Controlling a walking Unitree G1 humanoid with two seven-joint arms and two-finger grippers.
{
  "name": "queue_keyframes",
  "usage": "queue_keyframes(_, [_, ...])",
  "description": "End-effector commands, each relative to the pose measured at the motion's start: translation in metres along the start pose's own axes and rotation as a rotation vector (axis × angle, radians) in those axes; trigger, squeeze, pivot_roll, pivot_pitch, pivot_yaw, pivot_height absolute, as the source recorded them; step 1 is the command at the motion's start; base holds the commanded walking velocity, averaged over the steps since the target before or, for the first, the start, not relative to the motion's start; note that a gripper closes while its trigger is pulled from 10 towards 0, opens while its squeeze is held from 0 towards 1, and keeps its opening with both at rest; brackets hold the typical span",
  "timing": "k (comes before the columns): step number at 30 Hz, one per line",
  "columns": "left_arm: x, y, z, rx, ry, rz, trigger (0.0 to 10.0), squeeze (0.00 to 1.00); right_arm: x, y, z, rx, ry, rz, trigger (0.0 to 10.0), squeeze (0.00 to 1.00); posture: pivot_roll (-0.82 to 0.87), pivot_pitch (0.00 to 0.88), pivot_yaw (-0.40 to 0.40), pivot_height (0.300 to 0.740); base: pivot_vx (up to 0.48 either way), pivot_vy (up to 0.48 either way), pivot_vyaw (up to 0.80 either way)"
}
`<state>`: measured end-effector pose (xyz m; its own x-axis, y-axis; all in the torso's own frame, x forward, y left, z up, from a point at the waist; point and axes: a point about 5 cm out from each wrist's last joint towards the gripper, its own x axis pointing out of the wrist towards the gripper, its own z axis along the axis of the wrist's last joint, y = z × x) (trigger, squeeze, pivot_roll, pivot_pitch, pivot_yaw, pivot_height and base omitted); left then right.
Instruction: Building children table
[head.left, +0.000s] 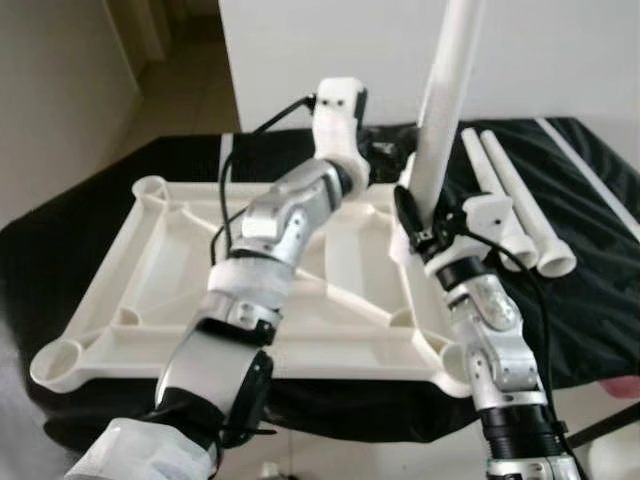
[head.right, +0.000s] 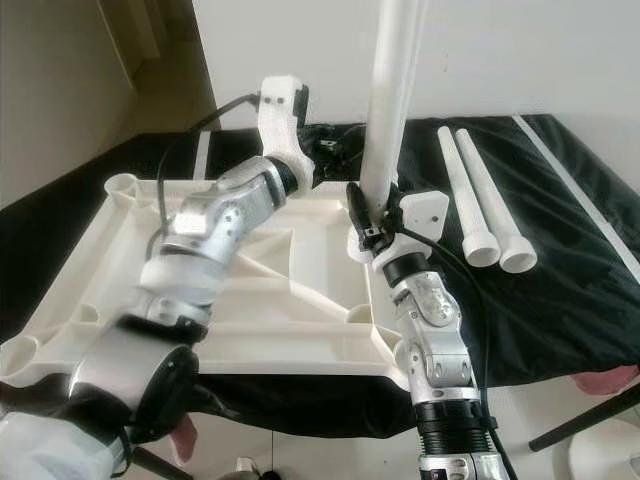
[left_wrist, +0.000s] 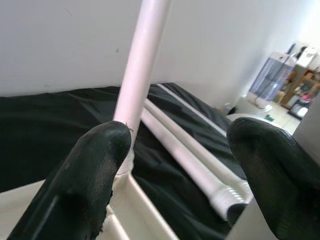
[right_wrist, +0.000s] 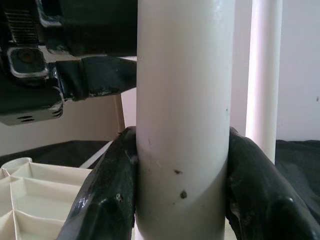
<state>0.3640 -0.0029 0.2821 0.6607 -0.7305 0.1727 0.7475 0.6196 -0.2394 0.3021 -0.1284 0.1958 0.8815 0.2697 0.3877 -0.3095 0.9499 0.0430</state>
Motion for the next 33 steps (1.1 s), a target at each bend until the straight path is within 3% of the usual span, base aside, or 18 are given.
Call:
queue_keyframes(1, [0.000, -0.053, 0.009, 0.022, -0.028, -0.571, 10.0, 0.00, 0.002, 0.019, -0.017, 0.022, 0.089, 0.096, 10.0, 0.00, -0.01, 0.000, -0.002, 0.740, 0.000, 0.000, 0.00])
queue_keyframes(13, [-0.008, -0.076, 0.014, -0.003, -0.052, -0.675, 10.0, 0.00, 0.007, 0.022, -0.018, 0.025, 0.083, 0.103, 10.0, 0.00, 0.00, 0.000, -0.013, 0.740, 0.000, 0.000, 0.00])
queue_keyframes(27, [-0.013, -0.081, 0.014, 0.004, -0.037, -0.698, 10.0, 0.00, 0.008, 0.023, -0.018, 0.030, 0.075, 0.101, 10.0, 0.00, 0.00, 0.000, -0.004, 0.740, 0.000, 0.000, 0.00])
queue_keyframes(33, [-0.009, -0.072, 0.016, 0.024, -0.051, -0.633, 10.0, 0.00, 0.007, 0.023, -0.017, 0.034, 0.072, 0.091, 10.0, 0.00, 0.00, 0.000, -0.001, 0.740, 0.000, 0.000, 0.00])
